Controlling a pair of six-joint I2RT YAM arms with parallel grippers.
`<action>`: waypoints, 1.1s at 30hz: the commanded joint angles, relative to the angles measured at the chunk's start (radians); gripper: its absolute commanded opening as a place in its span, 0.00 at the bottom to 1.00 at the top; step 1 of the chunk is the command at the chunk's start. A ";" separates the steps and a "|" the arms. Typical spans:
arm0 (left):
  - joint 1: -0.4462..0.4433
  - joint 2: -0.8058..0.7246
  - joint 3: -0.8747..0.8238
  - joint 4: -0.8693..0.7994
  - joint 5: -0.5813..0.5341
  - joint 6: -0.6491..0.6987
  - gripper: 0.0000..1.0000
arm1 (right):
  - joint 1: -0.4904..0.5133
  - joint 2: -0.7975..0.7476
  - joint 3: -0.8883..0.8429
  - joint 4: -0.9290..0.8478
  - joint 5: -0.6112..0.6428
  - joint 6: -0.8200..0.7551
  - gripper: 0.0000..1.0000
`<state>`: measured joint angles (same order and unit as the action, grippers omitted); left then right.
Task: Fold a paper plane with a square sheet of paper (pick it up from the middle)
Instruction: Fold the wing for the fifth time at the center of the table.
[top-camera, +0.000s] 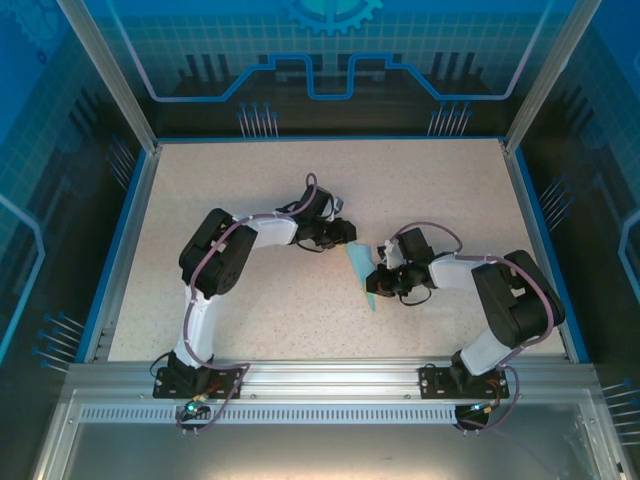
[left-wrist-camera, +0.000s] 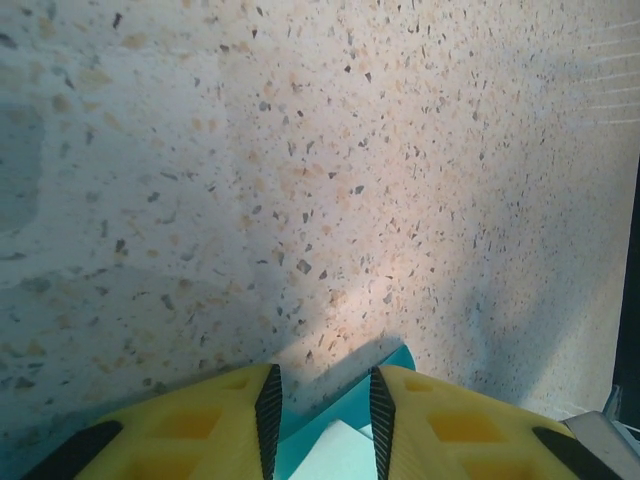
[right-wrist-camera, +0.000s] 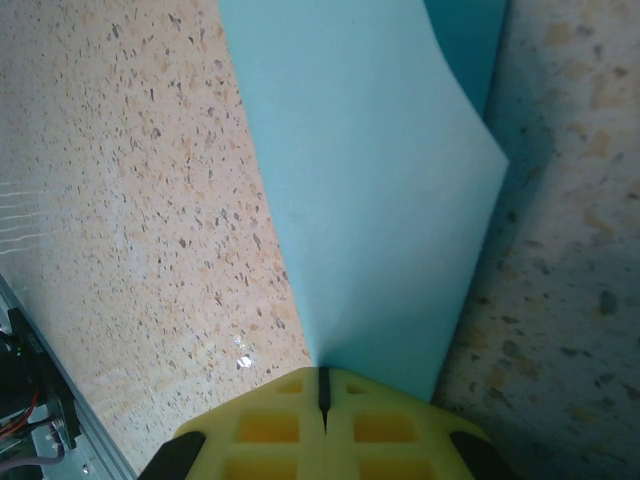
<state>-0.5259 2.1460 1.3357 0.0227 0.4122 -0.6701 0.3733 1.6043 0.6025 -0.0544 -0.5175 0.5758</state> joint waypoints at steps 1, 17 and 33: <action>0.022 -0.009 0.000 -0.067 -0.054 0.043 0.35 | 0.029 0.051 -0.022 -0.105 0.059 -0.016 0.00; -0.089 -0.221 -0.120 -0.044 -0.041 -0.005 0.26 | 0.028 0.061 0.050 -0.092 0.007 -0.032 0.01; -0.139 -0.025 -0.149 0.002 -0.076 -0.091 0.21 | 0.040 -0.034 0.051 -0.107 -0.014 -0.037 0.04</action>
<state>-0.6567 2.0758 1.2209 0.0402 0.3611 -0.7399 0.3897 1.6154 0.6510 -0.1104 -0.5289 0.5560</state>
